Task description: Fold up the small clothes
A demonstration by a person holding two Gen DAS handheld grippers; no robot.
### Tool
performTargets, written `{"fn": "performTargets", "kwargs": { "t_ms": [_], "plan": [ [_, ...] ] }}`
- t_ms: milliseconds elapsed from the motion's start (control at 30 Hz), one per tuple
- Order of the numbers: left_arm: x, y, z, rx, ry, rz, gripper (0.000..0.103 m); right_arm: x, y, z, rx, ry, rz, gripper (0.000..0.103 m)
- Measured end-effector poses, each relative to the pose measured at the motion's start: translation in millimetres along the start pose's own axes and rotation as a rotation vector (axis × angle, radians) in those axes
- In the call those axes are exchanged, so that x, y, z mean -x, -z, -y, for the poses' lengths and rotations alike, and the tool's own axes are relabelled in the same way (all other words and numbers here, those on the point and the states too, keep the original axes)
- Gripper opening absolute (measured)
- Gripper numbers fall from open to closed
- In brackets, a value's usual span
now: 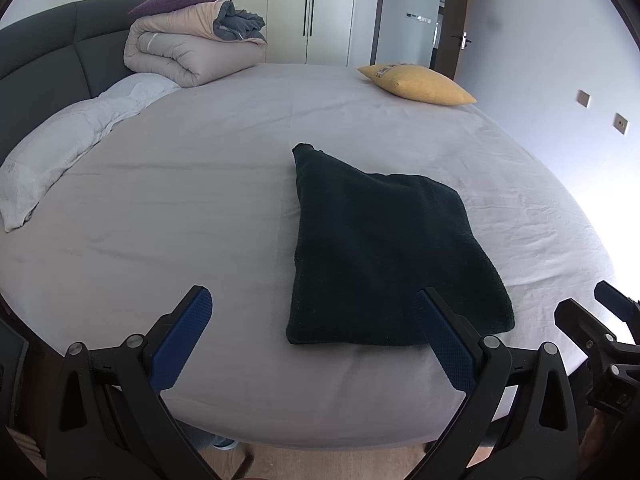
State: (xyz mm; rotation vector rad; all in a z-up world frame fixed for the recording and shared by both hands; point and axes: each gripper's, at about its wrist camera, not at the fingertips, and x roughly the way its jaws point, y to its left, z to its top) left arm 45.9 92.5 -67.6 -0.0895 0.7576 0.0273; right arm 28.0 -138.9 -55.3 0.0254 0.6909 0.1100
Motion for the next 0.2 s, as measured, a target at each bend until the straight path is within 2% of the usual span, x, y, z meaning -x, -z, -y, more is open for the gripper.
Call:
{"fn": "performTargets", "kwargs": {
  "t_ms": [200],
  "plan": [
    [-1.0,-2.4,-1.1,-0.002,-0.003,0.002,0.103,-0.9,0.8,3.1,-0.005,-0.004,-0.007,0.103]
  ]
}}
